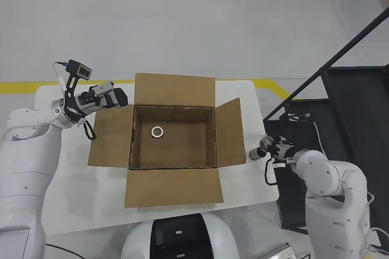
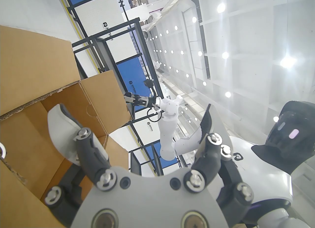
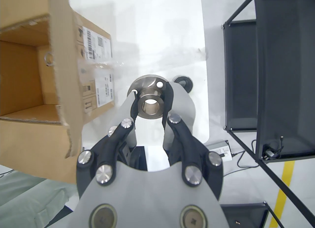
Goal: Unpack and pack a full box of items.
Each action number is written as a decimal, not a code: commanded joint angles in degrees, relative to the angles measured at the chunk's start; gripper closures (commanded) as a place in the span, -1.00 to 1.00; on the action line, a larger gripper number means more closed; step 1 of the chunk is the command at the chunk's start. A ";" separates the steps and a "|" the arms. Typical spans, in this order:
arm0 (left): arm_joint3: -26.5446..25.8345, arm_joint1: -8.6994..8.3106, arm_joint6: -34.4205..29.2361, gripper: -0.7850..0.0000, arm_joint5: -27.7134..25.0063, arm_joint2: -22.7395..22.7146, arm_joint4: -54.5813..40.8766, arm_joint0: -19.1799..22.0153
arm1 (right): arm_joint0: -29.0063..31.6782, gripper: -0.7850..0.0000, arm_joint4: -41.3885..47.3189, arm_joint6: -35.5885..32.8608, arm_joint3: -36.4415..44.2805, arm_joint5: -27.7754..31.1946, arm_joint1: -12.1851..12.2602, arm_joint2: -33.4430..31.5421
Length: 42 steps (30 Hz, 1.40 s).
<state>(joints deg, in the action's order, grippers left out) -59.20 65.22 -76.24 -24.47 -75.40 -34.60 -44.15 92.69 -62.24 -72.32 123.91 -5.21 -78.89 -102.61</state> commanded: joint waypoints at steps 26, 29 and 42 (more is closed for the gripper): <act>0.00 0.00 0.00 -1.00 0.00 0.00 0.00 0.00 | 0.36 1.00 -7.72 15.29 -28.47 -4.67 0.39 8.64; 0.00 0.00 0.00 -1.00 0.00 0.00 0.00 0.00 | -1.66 1.00 -6.93 15.35 -31.57 -4.72 0.47 8.58; 0.00 0.00 0.00 -1.00 0.00 0.00 0.00 0.00 | -4.84 -1.00 -3.43 14.17 -34.53 -4.93 1.01 7.49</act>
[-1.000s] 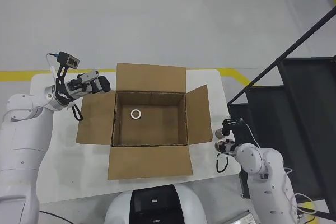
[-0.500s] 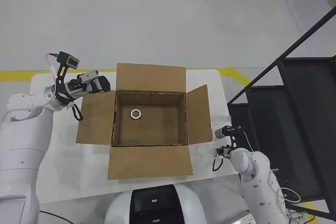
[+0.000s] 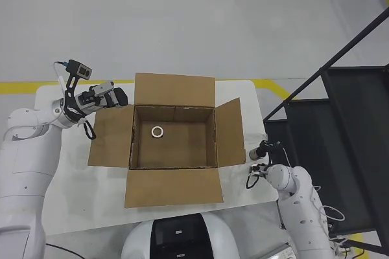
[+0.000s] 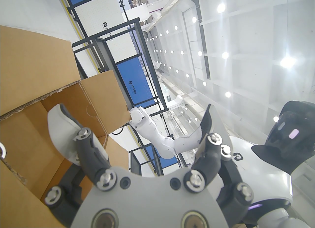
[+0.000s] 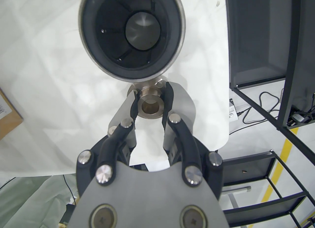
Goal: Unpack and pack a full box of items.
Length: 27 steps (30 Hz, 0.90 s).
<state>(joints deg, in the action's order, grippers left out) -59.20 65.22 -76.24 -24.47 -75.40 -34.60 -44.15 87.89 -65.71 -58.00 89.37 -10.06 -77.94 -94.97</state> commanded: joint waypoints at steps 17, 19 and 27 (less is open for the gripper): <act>0.00 0.00 0.00 -1.00 0.00 0.00 0.00 0.00 | 5.64 -1.00 20.84 -8.39 18.90 -1.22 1.39 -15.00; 0.00 0.00 0.00 -1.00 0.00 0.00 0.00 0.00 | 5.30 -1.00 25.19 -8.12 20.89 -1.04 1.39 -15.76; 0.00 0.00 0.00 -1.00 0.00 0.00 0.00 0.00 | 5.17 -1.00 33.15 -2.26 28.94 -0.56 1.29 -13.10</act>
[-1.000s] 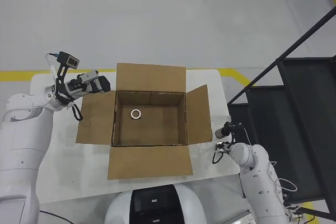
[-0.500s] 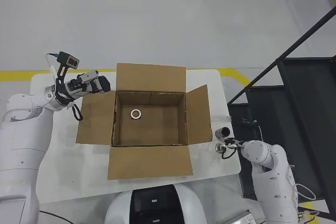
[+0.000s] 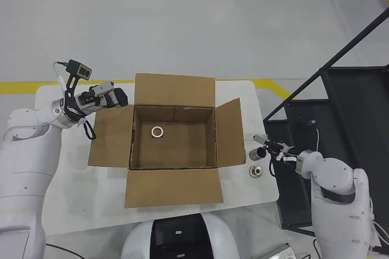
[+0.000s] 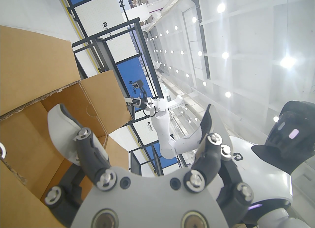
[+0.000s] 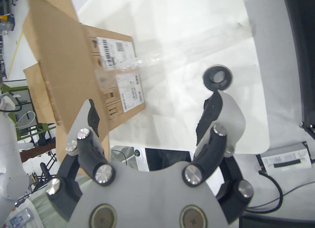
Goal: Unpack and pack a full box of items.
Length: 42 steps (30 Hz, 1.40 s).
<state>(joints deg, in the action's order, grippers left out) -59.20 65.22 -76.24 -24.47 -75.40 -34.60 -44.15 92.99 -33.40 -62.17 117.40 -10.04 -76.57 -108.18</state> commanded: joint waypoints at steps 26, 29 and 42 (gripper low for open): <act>0.00 0.00 0.00 -1.00 0.00 0.00 0.00 0.00 | -13.79 -1.00 -0.85 -2.11 0.02 10.40 0.92 29.53; 0.00 0.00 0.00 -1.00 0.00 0.00 0.00 0.00 | -18.91 -1.00 -2.45 -5.91 -3.98 12.73 0.97 33.79; 0.00 0.00 0.00 -1.00 0.00 0.00 0.00 0.00 | -34.52 -1.00 -5.95 -4.86 -20.21 11.87 -0.50 46.86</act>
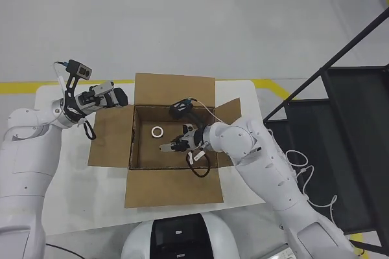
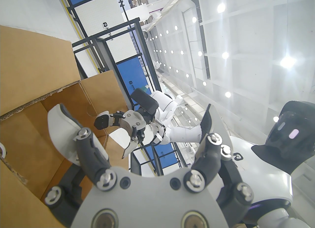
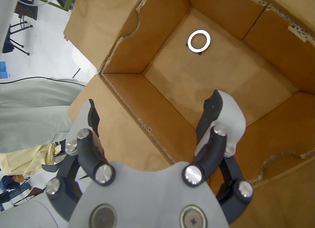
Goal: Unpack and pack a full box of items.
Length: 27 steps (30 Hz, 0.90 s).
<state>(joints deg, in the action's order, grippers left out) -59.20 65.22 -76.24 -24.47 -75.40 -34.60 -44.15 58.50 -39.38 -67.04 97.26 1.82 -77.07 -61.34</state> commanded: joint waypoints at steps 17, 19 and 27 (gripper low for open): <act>0.00 0.00 0.00 -1.00 0.00 0.00 0.00 0.00 | -0.03 -1.00 0.03 0.01 -0.07 0.01 0.00 0.03; 0.00 0.00 0.00 -1.00 0.00 0.00 0.00 0.00 | 0.40 -1.00 -0.53 1.57 -0.42 0.72 0.05 0.21; 0.00 0.00 0.00 -1.00 0.00 0.00 0.00 0.00 | -4.71 -1.00 -0.98 12.96 -7.63 1.33 -1.66 6.42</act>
<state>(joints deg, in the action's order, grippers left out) -59.20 65.22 -76.24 -24.47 -75.40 -34.60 -44.15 54.48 -41.09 -56.17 91.12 2.42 -78.45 -55.78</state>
